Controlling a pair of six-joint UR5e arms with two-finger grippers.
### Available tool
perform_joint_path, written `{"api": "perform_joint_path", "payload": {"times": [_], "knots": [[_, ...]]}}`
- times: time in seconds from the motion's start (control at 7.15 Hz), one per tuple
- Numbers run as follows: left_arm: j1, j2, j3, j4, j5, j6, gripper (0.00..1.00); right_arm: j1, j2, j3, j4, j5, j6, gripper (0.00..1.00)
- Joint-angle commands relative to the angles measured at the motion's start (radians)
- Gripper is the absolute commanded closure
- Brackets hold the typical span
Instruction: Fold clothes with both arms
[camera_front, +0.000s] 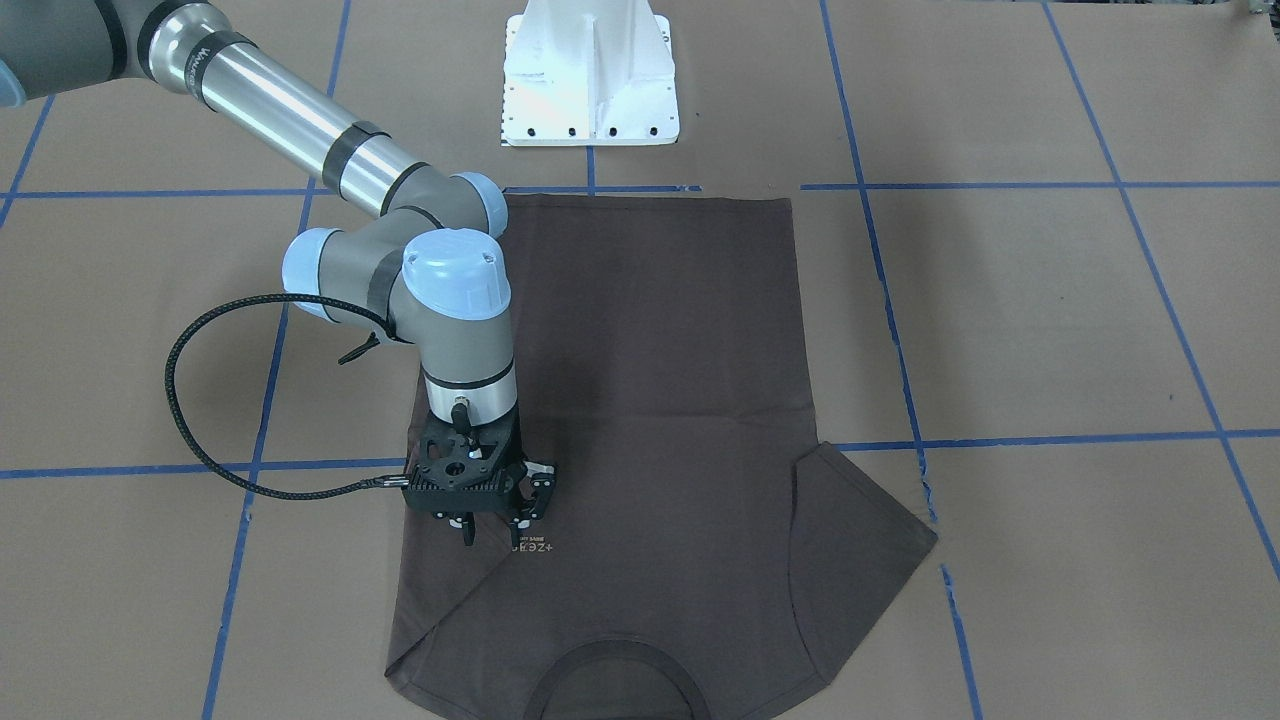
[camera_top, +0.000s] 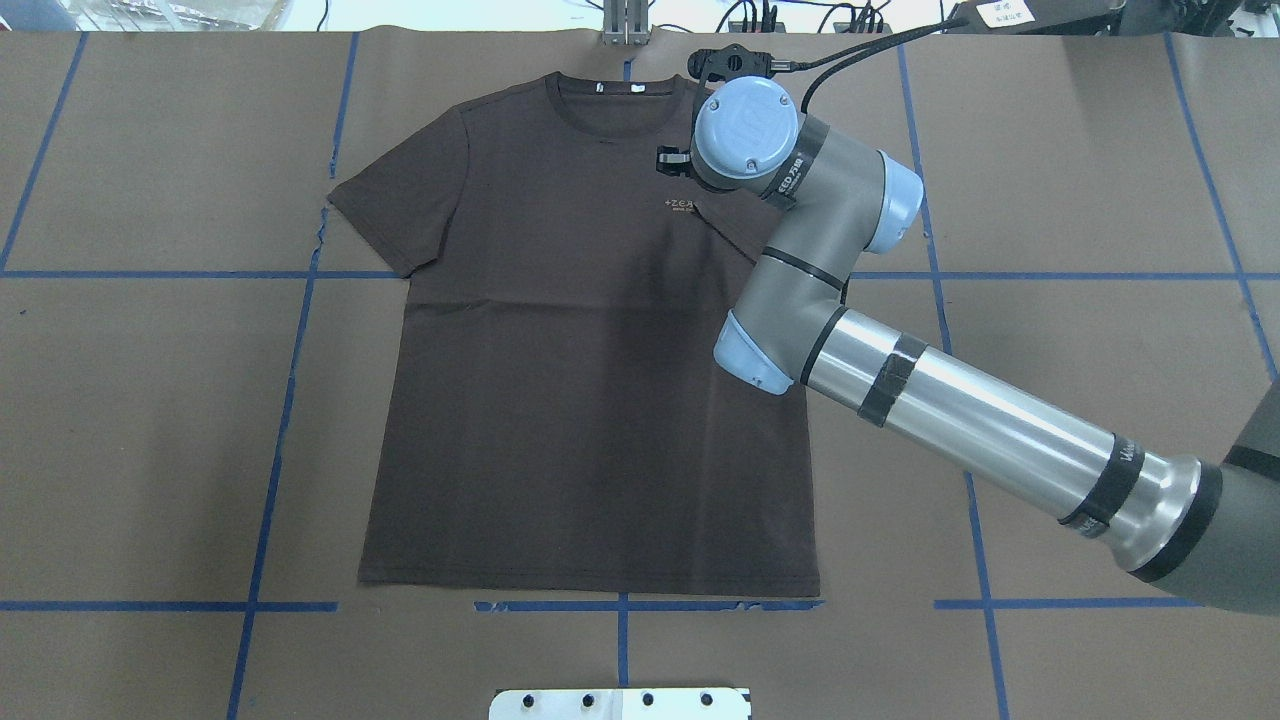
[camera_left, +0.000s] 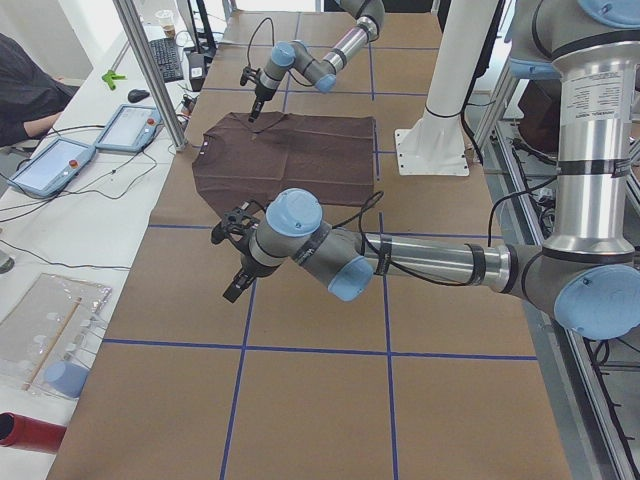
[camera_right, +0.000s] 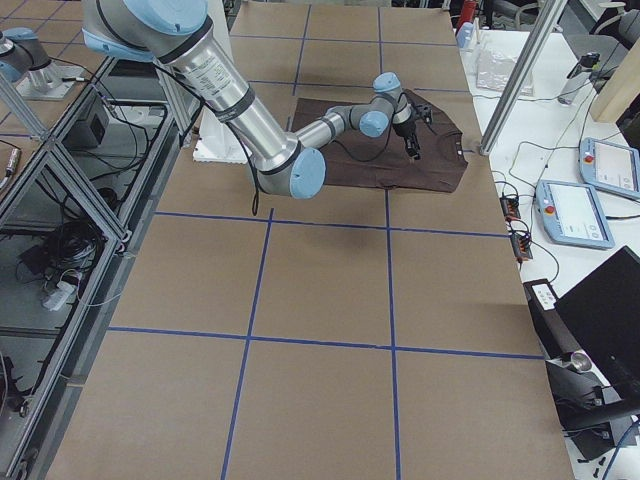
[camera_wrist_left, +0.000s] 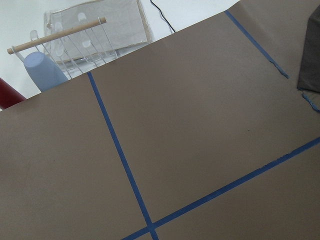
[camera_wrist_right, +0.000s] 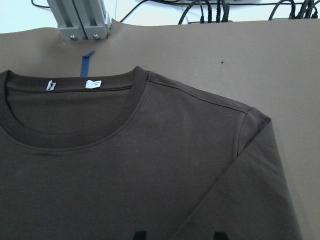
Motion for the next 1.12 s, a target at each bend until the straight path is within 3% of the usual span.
{"api": "perform_joint_path", "payload": {"times": [0.0, 0.14, 0.28, 0.42, 0.7, 0.84, 0.98], "knots": [[0.003, -0.017, 0.036, -0.094, -0.001, -0.007, 0.00, 0.080, 0.028, 0.044, -0.109, 0.162, -0.115, 0.00], [0.017, -0.019, 0.051, -0.192, -0.002, -0.020, 0.00, 0.155, 0.008, 0.111, -0.190, 0.300, -0.204, 0.00], [0.032, -0.022, 0.076, -0.266, -0.001, -0.080, 0.00, 0.218, -0.056, 0.216, -0.250, 0.383, -0.286, 0.00], [0.075, -0.042, 0.082, -0.285, -0.001, -0.228, 0.00, 0.275, -0.149, 0.316, -0.263, 0.430, -0.379, 0.00], [0.260, -0.185, 0.158, -0.287, 0.019, -0.550, 0.00, 0.403, -0.285, 0.381, -0.246, 0.574, -0.574, 0.00], [0.337, -0.236, 0.192, -0.288, 0.144, -0.686, 0.00, 0.440, -0.332, 0.395, -0.243, 0.629, -0.652, 0.00], [0.407, -0.287, 0.226, -0.288, 0.230, -0.842, 0.08, 0.462, -0.357, 0.409, -0.243, 0.646, -0.668, 0.00]]}}
